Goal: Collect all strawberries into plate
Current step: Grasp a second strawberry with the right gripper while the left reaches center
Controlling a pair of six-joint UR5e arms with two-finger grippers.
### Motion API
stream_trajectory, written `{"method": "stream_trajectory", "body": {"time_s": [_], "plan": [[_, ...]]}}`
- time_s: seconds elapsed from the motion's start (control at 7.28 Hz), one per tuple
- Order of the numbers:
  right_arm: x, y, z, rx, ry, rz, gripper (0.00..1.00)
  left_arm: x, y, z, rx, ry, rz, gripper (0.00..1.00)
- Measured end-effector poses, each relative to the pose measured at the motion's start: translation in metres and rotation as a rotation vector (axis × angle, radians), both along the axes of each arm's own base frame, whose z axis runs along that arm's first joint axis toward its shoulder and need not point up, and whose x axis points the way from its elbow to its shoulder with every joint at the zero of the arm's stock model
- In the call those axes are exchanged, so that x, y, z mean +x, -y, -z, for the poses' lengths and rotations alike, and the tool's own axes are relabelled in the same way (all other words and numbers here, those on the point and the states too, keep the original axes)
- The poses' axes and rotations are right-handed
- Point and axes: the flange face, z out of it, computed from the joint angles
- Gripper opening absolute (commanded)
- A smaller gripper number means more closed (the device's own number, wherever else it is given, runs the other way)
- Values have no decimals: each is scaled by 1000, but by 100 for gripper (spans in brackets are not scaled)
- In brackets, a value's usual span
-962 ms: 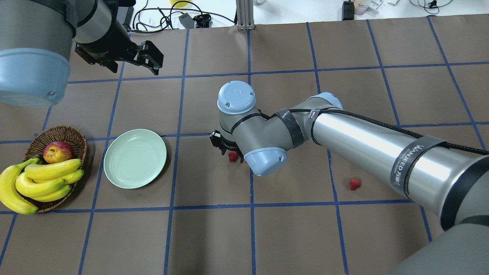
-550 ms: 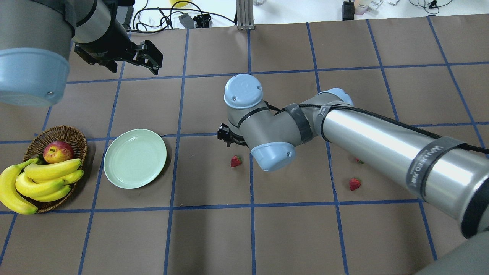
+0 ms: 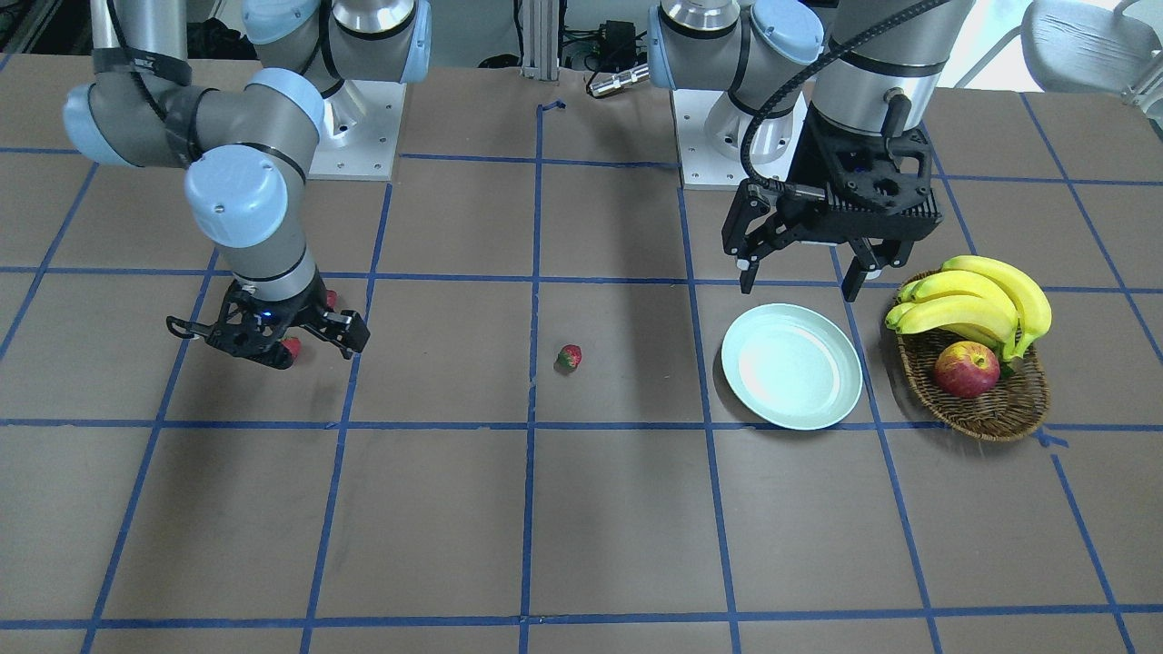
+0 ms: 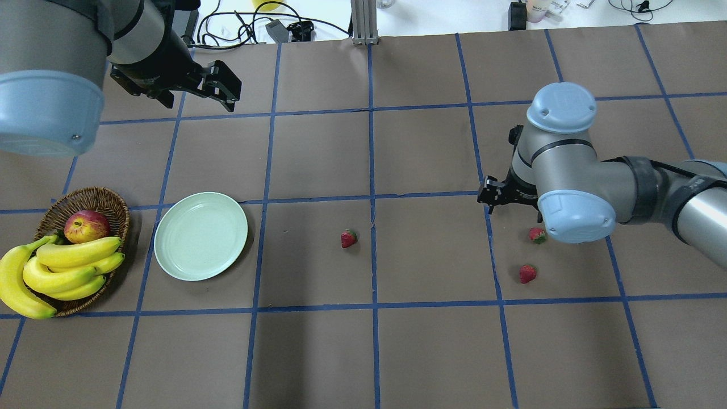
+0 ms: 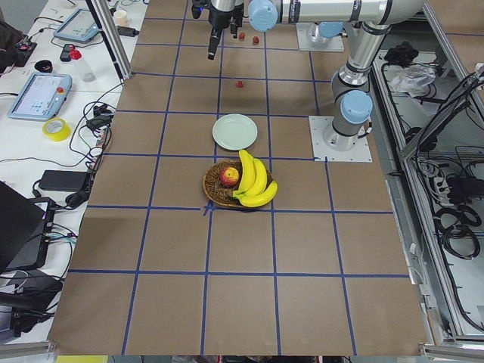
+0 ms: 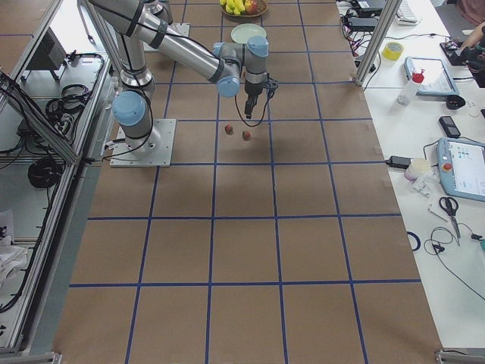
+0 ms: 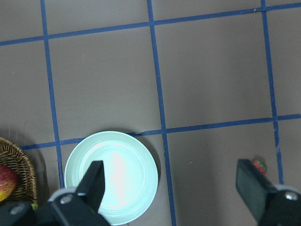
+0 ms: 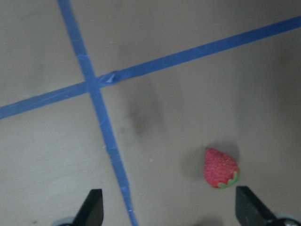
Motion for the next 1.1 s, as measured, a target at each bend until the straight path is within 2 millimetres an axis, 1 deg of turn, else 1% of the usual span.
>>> {"method": "stream_trajectory", "body": {"time_s": [0.14, 0.27, 0.41, 0.55, 0.69, 0.82, 0.96, 1.1], "plan": [[-30, -5, 12, 9, 13, -28, 100, -5, 8, 10, 6, -34, -7, 100], [-45, -13, 25, -15, 26, -42, 98, -14, 18, 26, 14, -96, -14, 100], [-50, -18, 35, -44, 38, -50, 76, -27, 27, 47, 20, -141, -14, 100], [-51, -20, 41, -55, 48, -53, 67, -46, 30, 72, 31, -160, -12, 100], [-51, -23, 46, -51, 54, -55, 60, -69, 27, 106, 59, -167, -15, 100], [-50, -24, 52, -41, 58, -56, 51, -97, 20, 146, 85, -172, -10, 100], [-50, -25, 55, -35, 61, -57, 44, -123, 11, 182, 123, -170, -16, 100], [-50, -26, 56, -32, 63, -58, 34, -146, -2, 216, 170, -145, -30, 100]]}}
